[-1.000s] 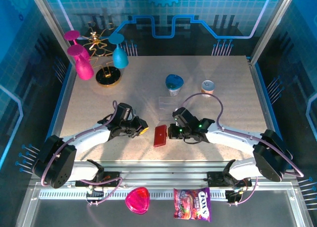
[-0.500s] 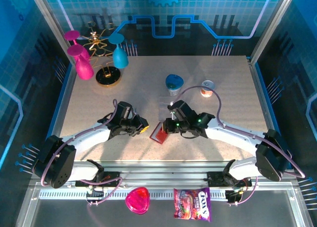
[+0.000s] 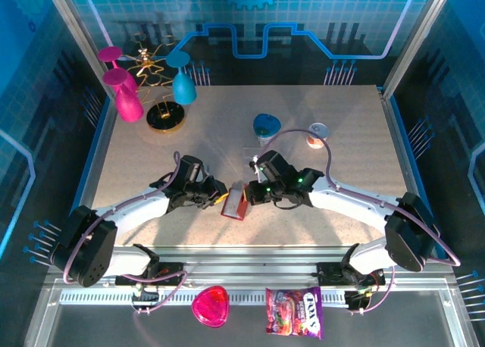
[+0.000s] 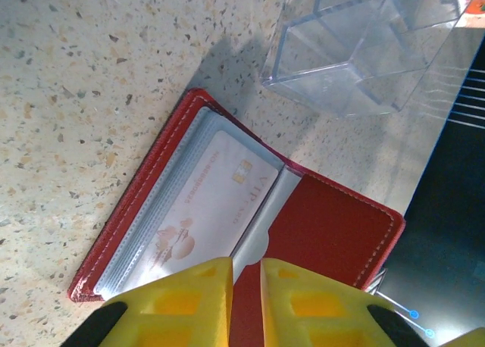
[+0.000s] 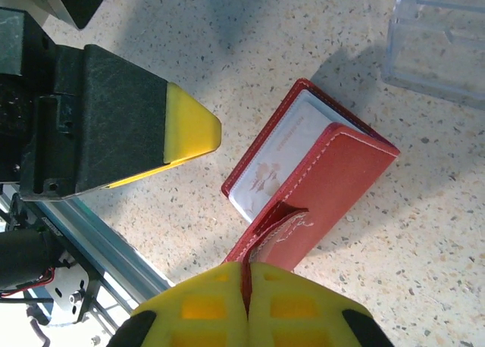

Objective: Take the credit cards out of the card holder

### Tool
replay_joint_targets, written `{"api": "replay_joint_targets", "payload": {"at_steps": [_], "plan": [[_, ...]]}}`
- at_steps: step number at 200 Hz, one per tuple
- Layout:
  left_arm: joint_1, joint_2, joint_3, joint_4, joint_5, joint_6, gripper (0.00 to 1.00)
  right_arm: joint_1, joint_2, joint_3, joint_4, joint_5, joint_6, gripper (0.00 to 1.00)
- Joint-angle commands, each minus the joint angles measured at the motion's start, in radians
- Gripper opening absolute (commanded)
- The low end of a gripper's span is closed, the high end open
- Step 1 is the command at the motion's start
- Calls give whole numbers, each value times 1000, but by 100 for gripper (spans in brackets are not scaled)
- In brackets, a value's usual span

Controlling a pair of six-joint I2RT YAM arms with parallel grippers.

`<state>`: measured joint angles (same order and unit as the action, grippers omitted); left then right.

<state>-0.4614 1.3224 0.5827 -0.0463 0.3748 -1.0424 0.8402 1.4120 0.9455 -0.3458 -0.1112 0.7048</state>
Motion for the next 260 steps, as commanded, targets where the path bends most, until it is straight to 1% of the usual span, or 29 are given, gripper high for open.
{"api": "replay_joint_targets", "payload": {"at_steps": [1,32,36,53,107,151,220,260], "plan": [[-29,47,42,-2,40,35,17,-20,-53,-27,-47,17,-16,0],[-75,108,81,14,45,33,17,-42,-107,-60,-67,37,-9,0],[-78,114,84,17,46,32,17,-46,-113,-88,-69,38,-8,0],[-98,138,98,36,49,22,17,-65,-139,-114,-80,40,-7,1],[-147,188,148,47,45,26,17,-142,-183,-176,-115,30,-20,1],[-185,230,177,65,52,24,17,-187,-190,-218,-113,25,-42,1],[-235,334,233,121,96,6,16,-241,-189,-238,-125,41,-60,2],[-257,387,256,153,109,-7,16,-256,-154,-226,-144,32,-70,7]]}}
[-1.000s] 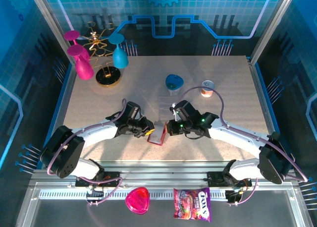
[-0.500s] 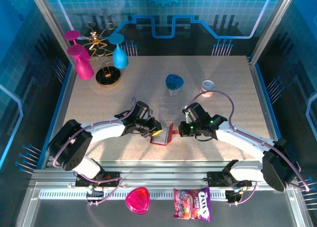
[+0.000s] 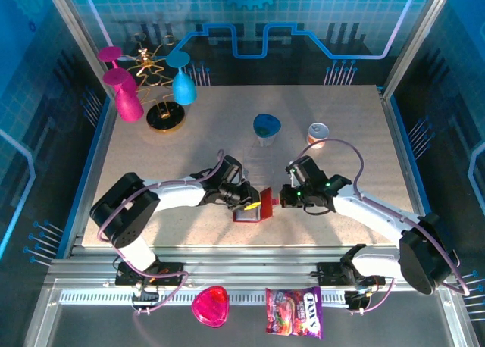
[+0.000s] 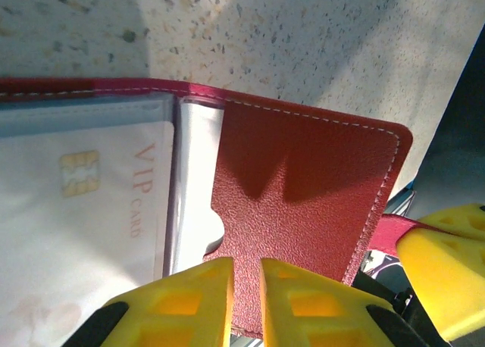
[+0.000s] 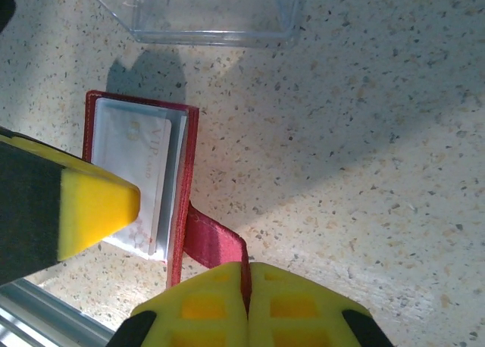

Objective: Take the credit cards out of the card holder

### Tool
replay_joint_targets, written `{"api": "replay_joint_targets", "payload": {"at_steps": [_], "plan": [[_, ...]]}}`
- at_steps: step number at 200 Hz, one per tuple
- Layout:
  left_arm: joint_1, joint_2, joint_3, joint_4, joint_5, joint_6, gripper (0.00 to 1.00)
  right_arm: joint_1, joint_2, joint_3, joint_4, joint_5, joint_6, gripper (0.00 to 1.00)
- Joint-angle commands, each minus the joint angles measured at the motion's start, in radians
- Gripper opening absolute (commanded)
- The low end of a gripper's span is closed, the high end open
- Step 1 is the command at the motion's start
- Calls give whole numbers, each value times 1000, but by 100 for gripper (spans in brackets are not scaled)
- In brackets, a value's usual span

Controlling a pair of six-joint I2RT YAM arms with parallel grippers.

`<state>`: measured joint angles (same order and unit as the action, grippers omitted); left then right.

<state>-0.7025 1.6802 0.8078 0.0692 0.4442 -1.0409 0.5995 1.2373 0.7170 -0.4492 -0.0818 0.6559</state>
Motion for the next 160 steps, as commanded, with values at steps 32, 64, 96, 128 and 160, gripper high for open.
{"api": "replay_joint_targets", "payload": {"at_steps": [32,64,96,128,160], "plan": [[-29,65,48,44,51,-16,16,-15,23,2,-51,-16,-8,17],[-31,92,53,49,55,-21,16,-15,-16,23,-106,-2,11,26],[-33,111,53,57,62,-27,16,-15,-59,56,-155,-8,22,34],[-33,121,57,59,68,-30,16,-4,-70,107,-173,-26,37,38],[-33,124,51,57,64,-28,16,23,-46,149,-150,-67,53,37]]}}
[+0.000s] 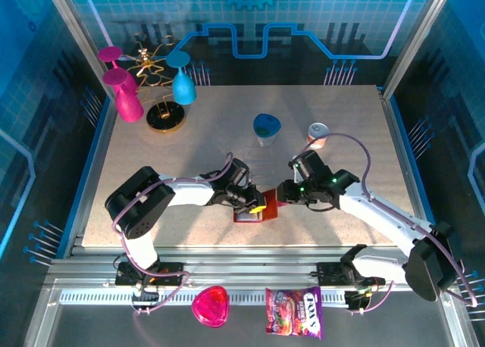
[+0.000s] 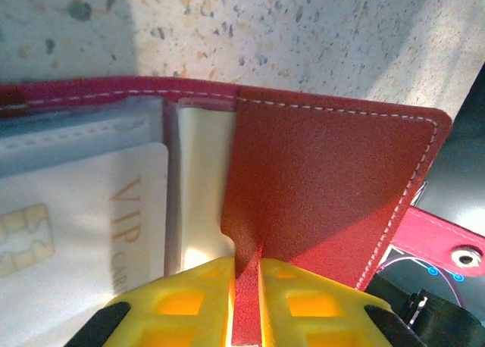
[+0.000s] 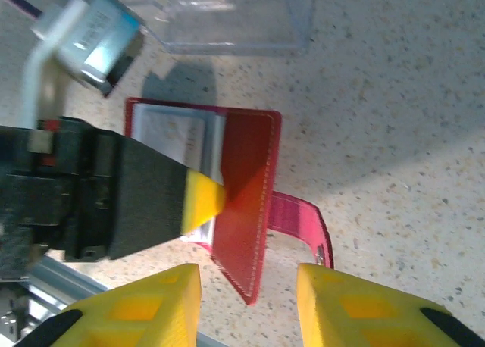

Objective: Take the credit cards out of the card holder

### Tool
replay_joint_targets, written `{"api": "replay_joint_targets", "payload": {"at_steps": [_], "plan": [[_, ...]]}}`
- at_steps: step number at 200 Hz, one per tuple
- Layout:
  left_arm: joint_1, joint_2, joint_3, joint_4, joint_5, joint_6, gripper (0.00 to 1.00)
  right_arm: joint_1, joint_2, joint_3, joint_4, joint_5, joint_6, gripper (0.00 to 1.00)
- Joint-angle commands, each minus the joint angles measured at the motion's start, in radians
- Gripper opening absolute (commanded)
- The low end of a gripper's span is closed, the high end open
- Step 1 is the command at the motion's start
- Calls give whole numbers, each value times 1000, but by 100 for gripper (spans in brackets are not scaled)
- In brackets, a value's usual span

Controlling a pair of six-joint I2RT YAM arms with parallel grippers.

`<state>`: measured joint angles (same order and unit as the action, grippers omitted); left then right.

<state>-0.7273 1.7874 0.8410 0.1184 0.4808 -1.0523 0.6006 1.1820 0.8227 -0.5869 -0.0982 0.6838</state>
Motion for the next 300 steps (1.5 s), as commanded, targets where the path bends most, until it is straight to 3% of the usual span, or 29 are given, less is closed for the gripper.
{"api": "replay_joint_targets", "payload": {"at_steps": [1,51,110,177,300], "plan": [[-8,16,18,8,27,-17,16,23,10,44,-10,-53,26,36],[-8,6,11,9,21,-21,16,51,99,26,86,-98,55,21],[-6,-58,2,-8,-20,-19,15,57,194,-22,139,-106,58,20],[4,-161,10,-179,-118,62,15,57,247,-26,139,-92,38,19],[13,-166,-70,-242,-195,96,14,57,324,-66,193,-81,39,16]]}}
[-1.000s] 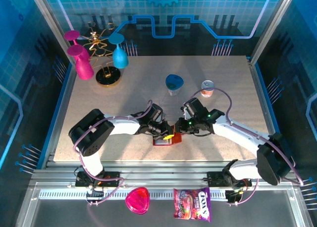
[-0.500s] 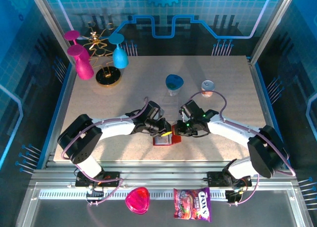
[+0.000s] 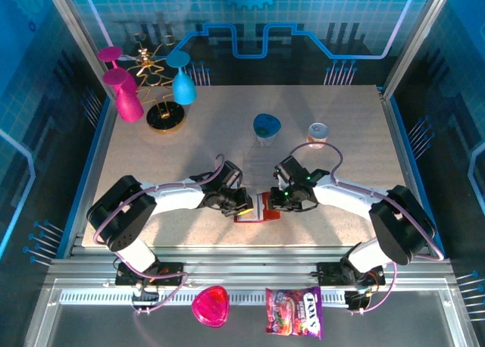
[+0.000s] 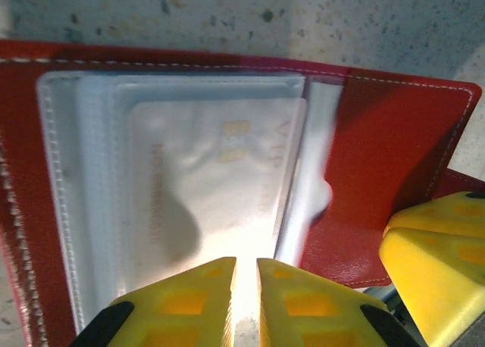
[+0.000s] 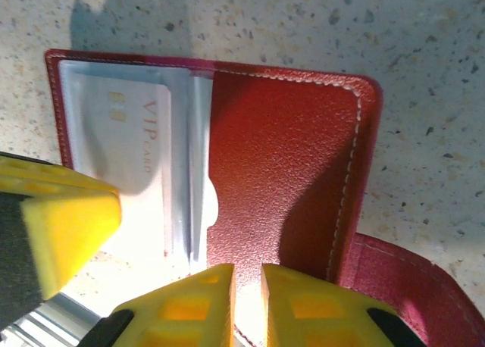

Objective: Take the credit cards out of the card holder

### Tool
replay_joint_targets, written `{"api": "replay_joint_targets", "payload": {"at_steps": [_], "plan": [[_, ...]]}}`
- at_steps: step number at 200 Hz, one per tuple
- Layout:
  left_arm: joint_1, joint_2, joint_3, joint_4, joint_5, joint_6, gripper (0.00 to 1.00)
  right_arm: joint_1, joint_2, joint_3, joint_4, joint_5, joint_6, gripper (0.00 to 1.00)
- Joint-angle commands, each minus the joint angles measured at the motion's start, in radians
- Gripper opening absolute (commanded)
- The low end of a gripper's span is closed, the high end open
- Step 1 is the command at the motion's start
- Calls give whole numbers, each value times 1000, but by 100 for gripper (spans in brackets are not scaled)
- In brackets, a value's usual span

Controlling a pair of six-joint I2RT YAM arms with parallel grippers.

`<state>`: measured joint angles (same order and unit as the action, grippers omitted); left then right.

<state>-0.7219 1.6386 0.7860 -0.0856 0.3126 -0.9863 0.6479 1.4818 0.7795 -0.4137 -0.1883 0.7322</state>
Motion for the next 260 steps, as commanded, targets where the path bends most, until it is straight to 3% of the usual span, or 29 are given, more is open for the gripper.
{"api": "replay_joint_targets", "payload": {"at_steps": [1,102,175,260], "plan": [[8,-17,-15,-38,-27,29,14,11,24,-25,20,8,-9,16],[10,-27,-46,-57,-41,27,13,7,73,-48,40,23,1,13],[11,-45,-45,-58,-48,28,13,7,13,-19,118,-98,68,13],[12,-47,-47,-62,-50,28,13,-4,101,-45,183,-107,62,13]]}}
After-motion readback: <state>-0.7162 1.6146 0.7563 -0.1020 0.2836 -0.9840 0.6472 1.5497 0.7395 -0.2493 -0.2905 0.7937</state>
